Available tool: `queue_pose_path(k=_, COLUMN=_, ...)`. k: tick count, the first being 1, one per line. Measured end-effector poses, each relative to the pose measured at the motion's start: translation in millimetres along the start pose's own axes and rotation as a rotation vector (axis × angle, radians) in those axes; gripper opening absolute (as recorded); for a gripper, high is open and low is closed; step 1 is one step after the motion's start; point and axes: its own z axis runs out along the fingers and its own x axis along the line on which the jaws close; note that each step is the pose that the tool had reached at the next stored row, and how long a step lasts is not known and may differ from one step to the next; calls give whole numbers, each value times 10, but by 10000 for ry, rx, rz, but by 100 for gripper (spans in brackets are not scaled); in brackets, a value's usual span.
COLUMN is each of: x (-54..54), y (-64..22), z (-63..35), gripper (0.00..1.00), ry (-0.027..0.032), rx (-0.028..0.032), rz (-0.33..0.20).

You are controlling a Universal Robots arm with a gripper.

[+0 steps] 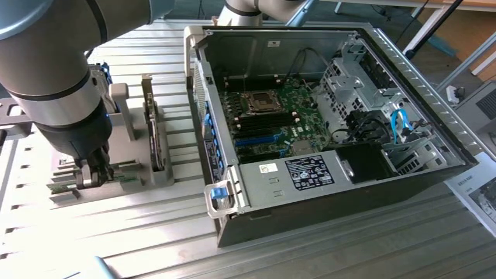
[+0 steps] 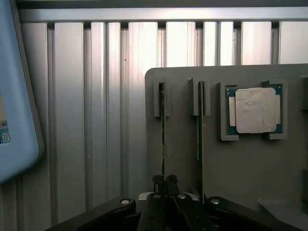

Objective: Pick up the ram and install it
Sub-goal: 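Pick up the ram and move it above insertion slot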

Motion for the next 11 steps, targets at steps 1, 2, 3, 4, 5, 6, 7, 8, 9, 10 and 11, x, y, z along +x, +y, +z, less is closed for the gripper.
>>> queue_pose_path(k=1, x=1, y=0, z=-42, gripper=12, ry=0, rx=0, rz=0)
queue_pose_path(k=2, x=2, y=0, z=-84, gripper=12, ry=0, rx=-1, rz=0)
queue_pose_path(k=3, x=3, y=0, z=-120, gripper=12, ry=-1, rx=0, rz=0)
queue_pose_path(k=4, x=4, y=0, z=-162, gripper=12, ry=0, rx=0, rz=0)
queue_pose_path(k=5, x=5, y=0, z=-187, gripper=12, ry=0, rx=-1, rz=0)
queue_pose_path(k=6, x=6, y=0, z=-213, gripper=12, ry=0, rx=0, rz=0)
queue_pose_path(k=7, x=7, y=0, z=-264, gripper=12, ry=0, rx=0, rz=0)
queue_pose_path(k=8, x=8, y=0, z=-316, gripper=12, ry=0, rx=0, rz=0)
queue_pose_path(k=9, x=9, y=0, z=-346, gripper=12, ry=0, rx=0, rz=0)
queue_pose_path(k=10, x=10, y=0, z=-378, gripper=12, ry=0, rx=0, rz=0)
queue_pose_path(k=11, x=12, y=0, z=-427, gripper=12, ry=0, rx=0, rz=0)
